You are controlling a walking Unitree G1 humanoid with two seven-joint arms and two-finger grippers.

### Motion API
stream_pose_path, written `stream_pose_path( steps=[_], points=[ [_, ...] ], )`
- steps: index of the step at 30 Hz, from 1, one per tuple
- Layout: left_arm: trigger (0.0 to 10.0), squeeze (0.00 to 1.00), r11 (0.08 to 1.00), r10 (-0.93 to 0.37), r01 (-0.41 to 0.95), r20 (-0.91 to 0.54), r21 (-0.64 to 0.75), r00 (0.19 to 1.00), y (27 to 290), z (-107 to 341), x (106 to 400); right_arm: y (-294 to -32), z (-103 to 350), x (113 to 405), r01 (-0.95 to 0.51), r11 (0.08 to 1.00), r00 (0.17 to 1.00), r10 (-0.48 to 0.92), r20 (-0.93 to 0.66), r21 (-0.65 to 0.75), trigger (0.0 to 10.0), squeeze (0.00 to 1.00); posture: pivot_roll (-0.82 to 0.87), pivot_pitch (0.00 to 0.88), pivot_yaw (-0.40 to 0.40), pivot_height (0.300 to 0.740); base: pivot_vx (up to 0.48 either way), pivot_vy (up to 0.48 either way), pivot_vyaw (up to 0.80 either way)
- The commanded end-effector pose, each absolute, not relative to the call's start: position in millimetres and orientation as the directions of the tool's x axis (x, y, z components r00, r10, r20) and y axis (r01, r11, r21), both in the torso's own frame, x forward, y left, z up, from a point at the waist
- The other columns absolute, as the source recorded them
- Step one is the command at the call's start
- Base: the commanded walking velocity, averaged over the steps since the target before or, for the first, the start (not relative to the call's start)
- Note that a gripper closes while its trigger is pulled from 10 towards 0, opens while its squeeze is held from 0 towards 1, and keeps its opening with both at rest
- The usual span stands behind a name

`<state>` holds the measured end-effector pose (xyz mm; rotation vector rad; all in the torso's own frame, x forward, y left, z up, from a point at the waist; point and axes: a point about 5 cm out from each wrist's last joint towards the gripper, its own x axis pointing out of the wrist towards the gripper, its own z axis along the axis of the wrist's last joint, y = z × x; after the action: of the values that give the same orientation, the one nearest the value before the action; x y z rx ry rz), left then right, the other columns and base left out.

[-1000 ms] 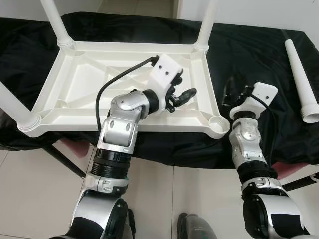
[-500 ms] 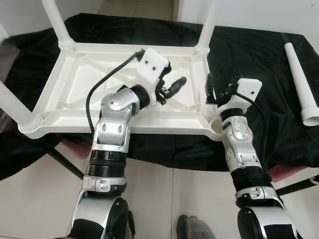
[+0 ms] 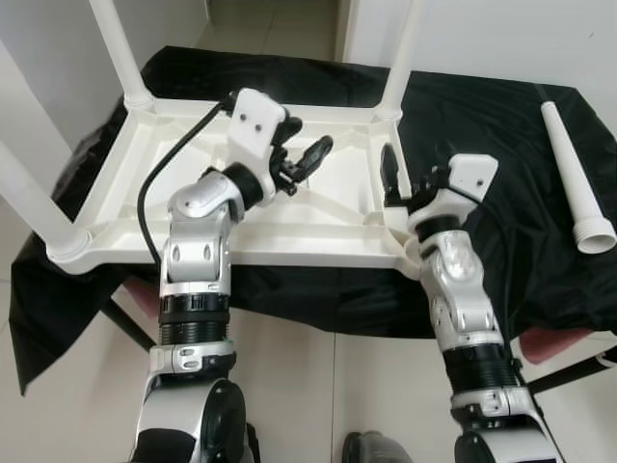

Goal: Building children table

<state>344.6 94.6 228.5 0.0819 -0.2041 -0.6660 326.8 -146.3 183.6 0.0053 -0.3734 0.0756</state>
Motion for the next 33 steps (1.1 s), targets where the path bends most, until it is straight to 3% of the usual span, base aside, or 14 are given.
stream_pose_path(
  steps=[1,13,15,18,21,33],
  points=[
    [10.0,0.00,0.997,-0.054,0.061,0.133,-0.050,0.990,111,202,352,-148,174,326,-0.057,0.998,0.936,0.062,0.346,-0.024,10.0,0.00,0.00,0.003,0.041,0.740,0.000,0.000,0.00],
    [10.0,0.00,0.999,-0.007,0.012,0.101,-0.050,0.995,122,192,349,-158,169,327,-0.029,0.998,0.950,0.046,0.309,-0.059,10.0,0.00,0.02,0.000,0.033,0.740,0.000,0.000,0.00],
    [10.0,0.00,0.998,0.030,-0.025,0.096,-0.054,0.995,127,192,349,-160,169,328,-0.024,0.998,0.952,0.042,0.303,-0.064,10.0,0.00,0.02,0.003,0.026,0.740,0.000,0.000,0.00],
    [10.0,0.00,0.977,0.194,-0.190,0.038,-0.096,0.980,153,184,349,-159,165,328,-0.010,0.997,0.958,0.031,0.285,-0.074,10.0,0.00,0.03,0.009,0.015,0.740,0.000,0.000,0.00],
    [10.0,0.00,0.967,0.232,-0.227,0.034,-0.115,0.972,160,184,348,-157,164,328,-0.009,0.997,0.958,0.030,0.284,-0.074,10.0,0.00,0.02,0.015,0.012,0.740,0.000,0.000,0.00],
    [10.0,0.00,0.960,0.272,-0.266,0.072,-0.084,0.959,162,188,348,-163,174,336,0.008,0.996,0.952,0.017,0.304,-0.083,10.0,0.00,0.02,0.010,0.030,0.740,0.000,0.000,0.00]
  ],
)
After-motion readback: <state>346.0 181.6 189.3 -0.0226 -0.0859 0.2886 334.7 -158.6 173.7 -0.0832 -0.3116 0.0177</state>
